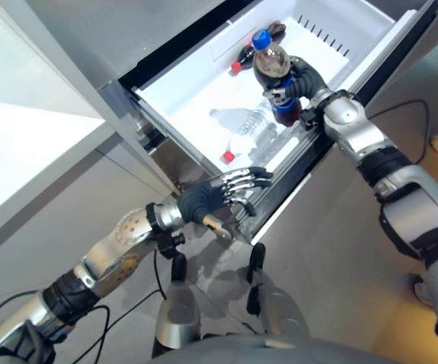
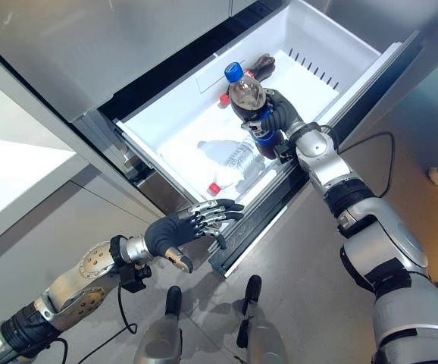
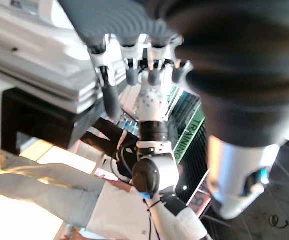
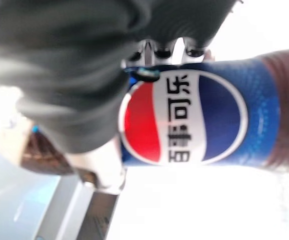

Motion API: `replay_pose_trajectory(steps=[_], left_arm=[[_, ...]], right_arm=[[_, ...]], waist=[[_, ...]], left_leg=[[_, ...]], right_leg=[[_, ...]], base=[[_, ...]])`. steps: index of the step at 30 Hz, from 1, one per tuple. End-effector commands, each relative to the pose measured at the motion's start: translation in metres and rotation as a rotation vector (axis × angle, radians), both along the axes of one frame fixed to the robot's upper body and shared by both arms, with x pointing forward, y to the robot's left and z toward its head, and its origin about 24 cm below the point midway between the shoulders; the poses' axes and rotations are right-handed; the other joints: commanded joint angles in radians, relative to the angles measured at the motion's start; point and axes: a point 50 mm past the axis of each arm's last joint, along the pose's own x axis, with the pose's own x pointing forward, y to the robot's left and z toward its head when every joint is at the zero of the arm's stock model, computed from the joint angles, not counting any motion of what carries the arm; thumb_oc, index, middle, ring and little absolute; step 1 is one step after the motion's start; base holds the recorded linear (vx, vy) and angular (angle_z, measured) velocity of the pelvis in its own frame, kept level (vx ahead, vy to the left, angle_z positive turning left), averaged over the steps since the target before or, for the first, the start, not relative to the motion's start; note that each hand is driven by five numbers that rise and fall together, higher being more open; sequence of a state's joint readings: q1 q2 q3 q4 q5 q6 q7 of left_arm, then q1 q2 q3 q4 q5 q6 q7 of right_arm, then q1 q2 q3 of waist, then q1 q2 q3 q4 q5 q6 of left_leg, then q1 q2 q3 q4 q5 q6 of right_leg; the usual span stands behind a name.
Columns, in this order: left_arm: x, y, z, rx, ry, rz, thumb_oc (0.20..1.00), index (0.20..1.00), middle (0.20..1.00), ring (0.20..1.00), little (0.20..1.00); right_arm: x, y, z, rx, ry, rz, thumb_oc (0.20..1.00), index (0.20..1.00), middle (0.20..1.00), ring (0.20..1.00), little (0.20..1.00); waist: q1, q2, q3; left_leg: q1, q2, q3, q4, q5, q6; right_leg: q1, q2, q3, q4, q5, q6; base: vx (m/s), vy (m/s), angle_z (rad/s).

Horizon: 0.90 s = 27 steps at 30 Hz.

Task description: Take the drinks into the refrigerator

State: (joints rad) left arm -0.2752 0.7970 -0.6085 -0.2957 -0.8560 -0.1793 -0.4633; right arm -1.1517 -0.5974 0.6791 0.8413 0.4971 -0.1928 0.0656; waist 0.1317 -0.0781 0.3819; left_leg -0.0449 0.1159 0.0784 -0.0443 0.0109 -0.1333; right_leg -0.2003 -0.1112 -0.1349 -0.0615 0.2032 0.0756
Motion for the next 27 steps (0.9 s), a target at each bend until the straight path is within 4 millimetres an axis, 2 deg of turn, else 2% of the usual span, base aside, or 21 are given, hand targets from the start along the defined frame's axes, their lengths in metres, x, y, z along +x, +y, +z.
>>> replay_pose_trajectory(steps=[1,8,9,10,11,13,15,16,17,18,21,25,27], left_arm=[[-0.017,-0.006,0.005,-0.011,-0.025,-0.059,1.000,1.000,1.000,1.000,1.000],[-0.016,-0.009,0.008,-0.009,-0.044,-0.064,1.000,1.000,1.000,1.000,1.000],[-0.016,-0.008,0.009,-0.005,-0.050,-0.059,1.000,1.000,1.000,1.000,1.000],[-0.016,-0.007,0.009,0.002,-0.054,-0.055,1.000,1.000,1.000,1.000,1.000],[-0.016,-0.007,0.009,0.001,-0.055,-0.054,1.000,1.000,1.000,1.000,1.000],[-0.015,-0.006,0.009,0.004,-0.062,-0.049,1.000,1.000,1.000,1.000,1.000],[-0.015,-0.007,0.009,0.003,-0.068,-0.050,1.000,1.000,1.000,1.000,1.000],[-0.015,-0.007,0.010,0.005,-0.075,-0.046,1.000,1.000,1.000,1.000,1.000],[-0.014,-0.007,0.010,0.004,-0.076,-0.046,1.000,1.000,1.000,1.000,1.000],[-0.014,-0.007,0.010,0.007,-0.080,-0.043,1.000,1.000,1.000,1.000,1.000],[-0.012,-0.011,0.010,0.003,-0.092,-0.037,1.000,1.000,1.000,1.000,1.000],[-0.010,-0.015,0.013,-0.005,-0.105,-0.030,1.000,1.000,1.000,1.000,1.000],[-0.008,-0.019,0.015,-0.017,-0.111,-0.031,1.000,1.000,1.000,1.000,1.000]], right_arm=[[-0.005,-0.013,0.076,-0.039,-0.251,-0.044,0.200,0.200,0.200,0.200,0.200],[-0.002,-0.017,0.064,-0.178,-0.227,-0.084,0.200,0.200,0.200,0.200,0.200],[-0.001,-0.017,0.064,-0.329,-0.250,-0.109,0.200,0.200,0.200,0.200,0.200],[-0.003,-0.017,0.063,-0.590,-0.287,-0.132,0.200,0.200,0.200,0.200,0.200],[-0.003,-0.017,0.063,-0.591,-0.289,-0.132,0.200,0.200,0.200,0.200,0.200],[-0.003,-0.022,0.058,-0.918,-0.319,-0.161,0.200,0.200,0.200,0.200,0.200],[-0.002,-0.032,0.055,-1.096,-0.322,-0.201,0.200,0.200,0.200,0.200,0.200],[-0.002,-0.038,0.046,-1.365,-0.314,-0.201,0.200,0.200,0.200,0.200,0.200],[-0.001,-0.038,0.047,-1.367,-0.316,-0.202,0.200,0.200,0.200,0.200,0.200],[-0.002,-0.037,0.045,-1.447,-0.324,-0.190,0.200,0.200,0.200,0.200,0.200],[0.000,-0.050,0.025,-1.685,-0.262,-0.181,0.200,0.200,0.200,0.200,0.200],[0.001,-0.055,0.013,-1.770,-0.235,-0.181,0.200,0.200,0.200,0.200,0.200],[0.002,-0.061,0.001,-1.833,-0.204,-0.180,0.200,0.200,0.200,0.200,0.200]], waist=[[0.028,0.060,0.012],[0.037,0.071,0.047],[0.038,0.071,0.055],[0.039,0.070,0.067],[0.038,0.072,0.065],[0.040,0.074,0.073],[0.043,0.078,0.079],[0.047,0.080,0.088],[0.045,0.082,0.087],[0.046,0.081,0.092],[0.049,0.086,0.101],[0.049,0.089,0.106],[0.052,0.091,0.112]], left_leg=[[-0.053,-0.051,-0.093,-0.027,0.053,0.112],[-0.092,-0.056,-0.127,-0.031,0.069,0.111],[-0.098,-0.057,-0.131,-0.031,0.072,0.110],[-0.106,-0.059,-0.140,-0.030,0.071,0.111],[-0.110,-0.059,-0.141,-0.031,0.076,0.111],[-0.122,-0.062,-0.152,-0.030,0.079,0.111],[-0.132,-0.063,-0.168,-0.029,0.083,0.112],[-0.137,-0.066,-0.182,-0.029,0.081,0.111],[-0.141,-0.066,-0.183,-0.031,0.087,0.112],[-0.140,-0.069,-0.188,-0.030,0.081,0.112],[-0.163,-0.075,-0.216,-0.034,0.093,0.113],[-0.176,-0.077,-0.234,-0.035,0.096,0.114],[-0.185,-0.080,-0.246,-0.035,0.098,0.115]], right_leg=[[-0.043,0.049,-0.031,0.270,-0.179,0.009],[-0.077,0.035,-0.060,0.294,-0.181,0.010],[-0.085,0.033,-0.064,0.301,-0.182,0.011],[-0.097,0.030,-0.069,0.317,-0.189,0.012],[-0.100,0.031,-0.070,0.313,-0.183,0.012],[-0.112,0.026,-0.079,0.326,-0.187,0.013],[-0.116,0.019,-0.092,0.333,-0.190,0.014],[-0.122,0.012,-0.104,0.348,-0.202,0.016],[-0.124,0.012,-0.106,0.344,-0.195,0.016],[-0.124,0.011,-0.110,0.350,-0.204,0.017],[-0.132,0.001,-0.133,0.353,-0.200,0.019],[-0.135,-0.008,-0.150,0.356,-0.201,0.019],[-0.136,-0.012,-0.163,0.356,-0.204,0.018]], base=[[-0.04,-0.008,0.13],[-0.04,-0.014,0.14],[-0.03,-0.014,0.15],[-0.04,-0.011,0.14],[-0.03,-0.012,0.13],[-0.03,-0.014,0.21],[-0.02,-0.036,0.21],[-0.01,-0.026,0.22],[0.00,-0.030,0.24],[-0.03,-0.012,0.26],[-0.03,-0.035,0.23],[-0.01,-0.018,0.15],[-0.01,-0.010,0.19]])
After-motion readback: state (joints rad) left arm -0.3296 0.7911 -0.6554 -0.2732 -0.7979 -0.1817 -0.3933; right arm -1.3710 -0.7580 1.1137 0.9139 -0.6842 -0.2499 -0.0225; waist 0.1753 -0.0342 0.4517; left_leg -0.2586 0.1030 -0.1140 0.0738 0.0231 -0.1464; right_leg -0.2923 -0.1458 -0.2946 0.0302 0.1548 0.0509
